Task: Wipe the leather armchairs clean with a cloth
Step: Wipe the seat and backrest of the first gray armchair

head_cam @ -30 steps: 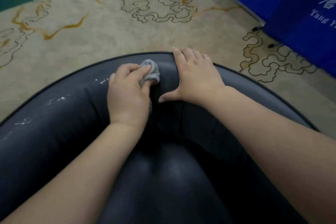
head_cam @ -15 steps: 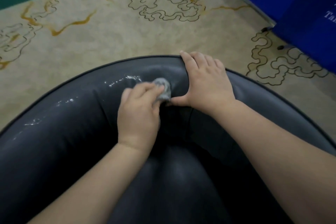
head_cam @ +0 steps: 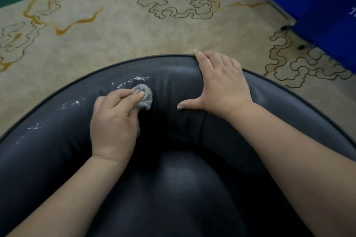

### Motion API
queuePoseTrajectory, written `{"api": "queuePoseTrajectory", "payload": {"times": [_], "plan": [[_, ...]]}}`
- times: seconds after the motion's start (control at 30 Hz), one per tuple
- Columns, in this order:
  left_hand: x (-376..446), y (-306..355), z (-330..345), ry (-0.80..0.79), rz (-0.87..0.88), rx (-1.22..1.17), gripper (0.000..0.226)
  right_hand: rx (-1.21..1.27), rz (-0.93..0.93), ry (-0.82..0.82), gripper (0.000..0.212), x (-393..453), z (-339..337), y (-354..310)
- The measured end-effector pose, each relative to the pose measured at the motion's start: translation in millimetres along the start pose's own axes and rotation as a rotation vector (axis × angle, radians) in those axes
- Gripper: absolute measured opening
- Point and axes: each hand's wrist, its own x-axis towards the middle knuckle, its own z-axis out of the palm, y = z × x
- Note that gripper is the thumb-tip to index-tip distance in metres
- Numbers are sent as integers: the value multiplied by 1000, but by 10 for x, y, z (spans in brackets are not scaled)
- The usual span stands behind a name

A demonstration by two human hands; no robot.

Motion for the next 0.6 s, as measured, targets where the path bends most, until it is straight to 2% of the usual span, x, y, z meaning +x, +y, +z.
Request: {"api": "queuePoseTrajectory", "payload": {"times": [0.07,0.2,0.27,0.33,0.43,0.6], "plan": [[75,111,35,34,-17,-54,26,-1,2,1,131,-2,1,-7],[386,619,307,17,122,-150,28,23,-2,13,130,1,16,1],[373,579,318,17,131,-119,28,29,2,16,131,0,18,4],[284,281,222,65,83,-57,27,17,7,14,131,-2,20,-2],[248,23,64,128,-87,-28,26,11,8,13,131,-5,24,-13],[524,659,351,-8,114,-115,29,27,5,18,129,1,20,0]]}}
